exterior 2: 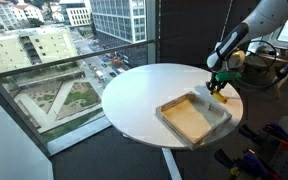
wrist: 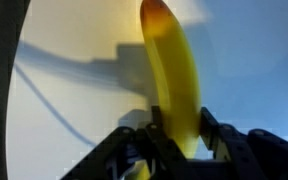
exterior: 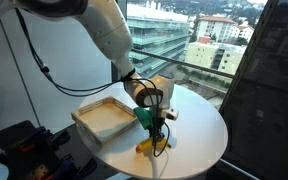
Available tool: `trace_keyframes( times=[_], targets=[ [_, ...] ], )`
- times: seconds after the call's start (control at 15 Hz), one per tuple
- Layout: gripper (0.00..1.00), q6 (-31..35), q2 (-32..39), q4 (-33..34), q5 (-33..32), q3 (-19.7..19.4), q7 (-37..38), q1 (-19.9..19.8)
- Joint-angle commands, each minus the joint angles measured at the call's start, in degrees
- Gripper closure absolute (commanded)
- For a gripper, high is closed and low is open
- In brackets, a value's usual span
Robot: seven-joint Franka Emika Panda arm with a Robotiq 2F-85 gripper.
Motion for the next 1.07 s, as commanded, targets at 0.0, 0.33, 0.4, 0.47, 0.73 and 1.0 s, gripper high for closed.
trace_keyframes(
  times=[0.0,0.33,0.4,0.47,0.73,1.0],
  targets=[
    [0.84,-3.7,-1.0,1.3,-0.5,-0.6,-0.2,0.6],
    [0.84,-5.7,-2.5,1.9,-0.4,-0.5,-0.6,0.6],
    [0.84,-5.9,-2.9,1.8,-0.4,-0.5,-0.6,0.7],
    [0.84,-5.9,-3.3,1.7,-0.4,-0.5,-0.6,0.7],
    [0.84,-6.0,-5.2,1.0,-0.3,-0.2,-1.2,0.6],
    [0.84,-6.0,-7.3,0.1,-0.1,0.0,-2.0,0.5]
  ],
)
